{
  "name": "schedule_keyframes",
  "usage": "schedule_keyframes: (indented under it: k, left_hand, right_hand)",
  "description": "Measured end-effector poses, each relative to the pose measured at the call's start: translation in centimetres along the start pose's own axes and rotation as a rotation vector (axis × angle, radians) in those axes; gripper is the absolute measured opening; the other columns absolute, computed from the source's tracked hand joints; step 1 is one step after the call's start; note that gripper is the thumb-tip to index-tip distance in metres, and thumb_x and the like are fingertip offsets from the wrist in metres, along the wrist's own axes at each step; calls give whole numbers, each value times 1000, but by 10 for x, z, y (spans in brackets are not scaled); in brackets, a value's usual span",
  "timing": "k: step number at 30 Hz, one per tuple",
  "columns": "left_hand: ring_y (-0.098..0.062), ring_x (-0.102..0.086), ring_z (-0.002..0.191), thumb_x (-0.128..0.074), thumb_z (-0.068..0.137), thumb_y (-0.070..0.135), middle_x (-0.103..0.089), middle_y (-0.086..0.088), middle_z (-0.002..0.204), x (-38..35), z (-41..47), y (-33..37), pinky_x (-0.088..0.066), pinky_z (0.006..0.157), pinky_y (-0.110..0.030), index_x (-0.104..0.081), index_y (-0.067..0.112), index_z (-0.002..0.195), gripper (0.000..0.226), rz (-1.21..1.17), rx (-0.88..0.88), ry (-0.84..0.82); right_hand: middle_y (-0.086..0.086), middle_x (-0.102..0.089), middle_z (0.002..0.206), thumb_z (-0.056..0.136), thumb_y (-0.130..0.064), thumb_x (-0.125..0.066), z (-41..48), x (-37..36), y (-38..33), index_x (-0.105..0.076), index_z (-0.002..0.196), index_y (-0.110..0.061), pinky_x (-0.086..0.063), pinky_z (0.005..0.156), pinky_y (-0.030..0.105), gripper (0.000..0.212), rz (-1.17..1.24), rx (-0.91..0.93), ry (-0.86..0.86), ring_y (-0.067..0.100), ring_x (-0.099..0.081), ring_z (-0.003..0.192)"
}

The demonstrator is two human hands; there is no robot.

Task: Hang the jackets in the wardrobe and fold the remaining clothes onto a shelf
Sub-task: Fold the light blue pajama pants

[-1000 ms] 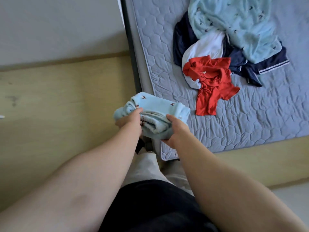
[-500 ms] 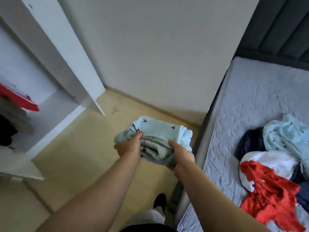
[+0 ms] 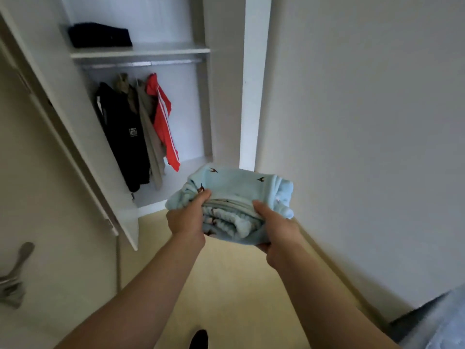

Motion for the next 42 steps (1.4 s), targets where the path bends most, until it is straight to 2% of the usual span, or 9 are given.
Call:
schedule_keyframes:
  k: [3, 7, 12, 17, 20, 26, 32, 37, 42]
  left_hand:
    - [-31, -75, 86, -100, 48, 30, -76, -11, 102, -7, 43, 35, -63, 75, -53, -70, 9, 112, 73, -65, -34, 7]
    - [-33, -74, 91, -99, 53, 28, -75, -12, 104, -31, 120, 89, -61, 83, -54, -70, 8, 114, 70, -116, -83, -19]
    - [-26, -75, 82, -99, 51, 31, -76, -8, 100, -68, 221, 176, -63, 73, -43, -69, 10, 112, 71, -143, -176, 20]
    - [-28, -75, 85, -98, 54, 26, -75, -10, 104, -112, 302, 263, -63, 76, -48, -67, 8, 114, 70, -188, -247, 21]
    - [-28, -75, 87, -98, 55, 25, -74, -10, 106, -138, 346, 304, -63, 80, -47, -66, 9, 116, 71, -224, -287, 15]
    - [-28, -73, 90, -99, 50, 32, -71, -9, 110, -203, 434, 381, -63, 81, -47, -61, 8, 124, 86, -245, -411, 1]
    - [-27, -73, 96, -99, 53, 29, -73, -10, 112, -290, 521, 472, -61, 87, -47, -63, 4, 122, 82, -283, -557, -53]
    - [-28, -72, 99, -99, 53, 35, -71, -9, 116, -345, 591, 545, -61, 87, -46, -60, 7, 127, 88, -274, -615, -37]
    - [-22, -73, 97, -97, 62, 33, -73, -8, 111, -380, 663, 609, -62, 84, -42, -63, 6, 123, 75, -255, -662, -42]
  right_hand:
    - [4, -78, 80, 62, -39, -95, 25, -52, -20, -65, 103, -15, -64, 65, 45, 56, -16, 33, -52, 25, -77, 75]
    - [8, -78, 92, 63, -38, -94, 77, -134, -49, -66, 105, -15, -64, 68, 45, 56, -15, 71, -89, 29, -76, 83]
    - [9, -77, 95, 62, -38, -95, 149, -246, -91, -66, 107, -15, -64, 67, 45, 58, 41, 118, -135, 30, -75, 85]
    - [0, -78, 79, 66, -39, -93, 206, -344, -139, -66, 104, -21, -61, 61, 39, 50, 80, 142, -218, 22, -76, 72]
    - [-2, -78, 79, 72, -37, -90, 241, -395, -173, -65, 103, -24, -62, 62, 39, 43, 81, 182, -273, 19, -76, 71]
    - [6, -77, 101, 77, -35, -87, 323, -487, -242, -64, 111, -24, -63, 74, 49, 42, 97, 278, -388, 28, -76, 90]
    - [3, -78, 105, 78, -33, -86, 415, -582, -331, -68, 116, -24, -61, 83, 52, 44, 146, 362, -535, 25, -76, 92]
    - [6, -77, 106, 72, -35, -90, 485, -664, -397, -66, 119, -21, -61, 82, 54, 55, 160, 394, -563, 29, -75, 94]
    - [5, -77, 104, 73, -35, -90, 539, -744, -441, -66, 116, -19, -62, 78, 50, 52, 154, 377, -550, 26, -76, 91]
Point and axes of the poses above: each hand's wrist, its own z-axis towards the middle knuckle, its own x-axis out of the back of the hand, y = z × x, the point moved 4 cm from there along z, towards the middle knuckle
